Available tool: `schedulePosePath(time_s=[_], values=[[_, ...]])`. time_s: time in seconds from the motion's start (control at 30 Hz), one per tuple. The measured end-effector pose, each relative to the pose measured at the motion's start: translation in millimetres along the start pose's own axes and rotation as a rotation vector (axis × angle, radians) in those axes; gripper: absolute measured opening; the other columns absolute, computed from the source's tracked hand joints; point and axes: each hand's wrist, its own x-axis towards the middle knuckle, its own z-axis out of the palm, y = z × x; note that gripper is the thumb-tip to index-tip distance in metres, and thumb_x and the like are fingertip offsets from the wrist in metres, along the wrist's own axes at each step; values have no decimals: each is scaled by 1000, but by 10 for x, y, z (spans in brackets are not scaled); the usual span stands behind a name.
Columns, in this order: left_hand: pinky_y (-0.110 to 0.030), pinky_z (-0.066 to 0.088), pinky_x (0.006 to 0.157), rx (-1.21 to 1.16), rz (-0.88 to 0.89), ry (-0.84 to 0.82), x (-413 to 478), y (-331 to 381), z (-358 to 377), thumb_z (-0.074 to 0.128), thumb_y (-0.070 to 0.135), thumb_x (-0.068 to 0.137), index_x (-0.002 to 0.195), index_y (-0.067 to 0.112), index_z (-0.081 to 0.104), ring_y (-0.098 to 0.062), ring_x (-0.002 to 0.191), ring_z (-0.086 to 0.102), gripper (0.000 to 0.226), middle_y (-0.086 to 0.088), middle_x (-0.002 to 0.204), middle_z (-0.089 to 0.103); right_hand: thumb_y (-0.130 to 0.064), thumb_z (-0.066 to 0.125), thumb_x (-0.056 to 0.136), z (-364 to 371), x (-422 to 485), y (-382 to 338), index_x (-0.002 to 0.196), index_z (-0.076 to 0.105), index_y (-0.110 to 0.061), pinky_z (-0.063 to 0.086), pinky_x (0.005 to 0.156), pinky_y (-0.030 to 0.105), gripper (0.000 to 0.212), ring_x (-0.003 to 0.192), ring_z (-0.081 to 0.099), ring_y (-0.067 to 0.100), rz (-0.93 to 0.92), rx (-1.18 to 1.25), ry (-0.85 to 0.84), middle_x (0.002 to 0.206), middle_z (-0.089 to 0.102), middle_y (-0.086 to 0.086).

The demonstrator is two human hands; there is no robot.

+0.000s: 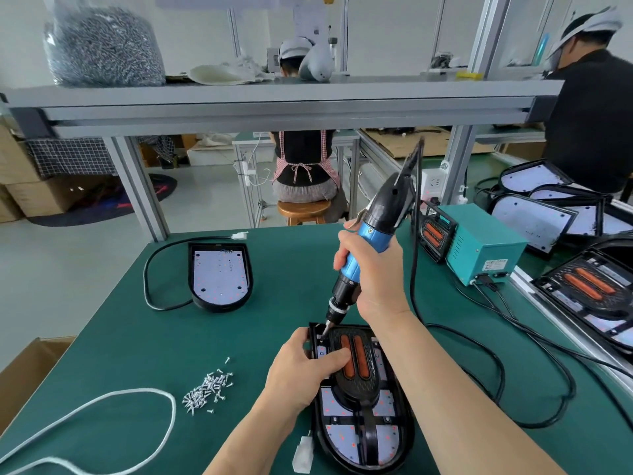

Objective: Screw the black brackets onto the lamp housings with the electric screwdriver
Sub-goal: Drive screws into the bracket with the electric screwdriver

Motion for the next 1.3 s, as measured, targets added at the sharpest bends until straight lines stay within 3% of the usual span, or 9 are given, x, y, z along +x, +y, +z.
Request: schedulePosePath(time_s=[0.37, 0.5, 0.67, 0.83, 1.03, 1.17, 1.3], values=[[-44, 54, 95, 43, -12, -21, -115, 132, -18, 81, 47, 63, 102, 34, 64, -11, 90, 73, 45, 13, 93, 77, -11, 71, 80, 42, 32, -261, 91, 57, -7, 46, 55, 26, 19, 49, 50, 19, -46, 47, -84, 56, 51, 2], [-27, 51, 79, 44, -25, -7, -178, 177, -20, 79, 52, 61, 91, 49, 60, 5, 80, 69, 36, 31, 85, 71, -11, 71, 80, -50, 45, -432, 86, 56, -11, 44, 54, 29, 16, 49, 49, 21, -34, 39, -81, 58, 50, 4], [-33, 52, 87, 59, -47, 7, -189, 168, -20, 80, 53, 59, 103, 37, 62, -3, 88, 71, 50, 21, 93, 75, -27, 78, 78, -335, 32, -575, 82, 57, -15, 45, 50, 28, 25, 47, 50, 19, 153, 24, -38, 60, 55, 5], [-42, 53, 93, 166, -27, 86, -210, 184, 20, 81, 37, 77, 101, 31, 62, -14, 95, 69, 31, 12, 95, 74, -42, 86, 72, -803, 39, -578, 97, 56, -12, 50, 49, 28, 49, 50, 54, 20, 484, -26, 29, 67, 61, 10], [-26, 47, 73, 210, 28, 110, -279, 330, 96, 77, 26, 84, 105, 17, 50, -11, 87, 62, 35, 2, 95, 66, -32, 82, 84, -1313, -31, -286, 107, 54, -5, 53, 49, 30, 45, 52, 61, 24, 670, -124, 188, 79, 65, 17], [-27, 44, 69, 123, -14, 85, -277, 371, 134, 75, 15, 86, 111, 5, 49, -15, 86, 60, 37, -5, 96, 60, -29, 78, 90, -1495, -95, -70, 117, 51, -2, 53, 49, 31, 46, 55, 62, 25, 740, -223, 233, 89, 60, 18], [-32, 46, 71, 78, -24, 103, -273, 385, 126, 73, 8, 87, 114, 0, 48, -21, 86, 61, 39, -12, 97, 58, -25, 76, 92, -1556, -127, 66, 105, 46, -11, 52, 50, 31, 36, 53, 63, 23, 749, -282, 249, 87, 57, 14]])
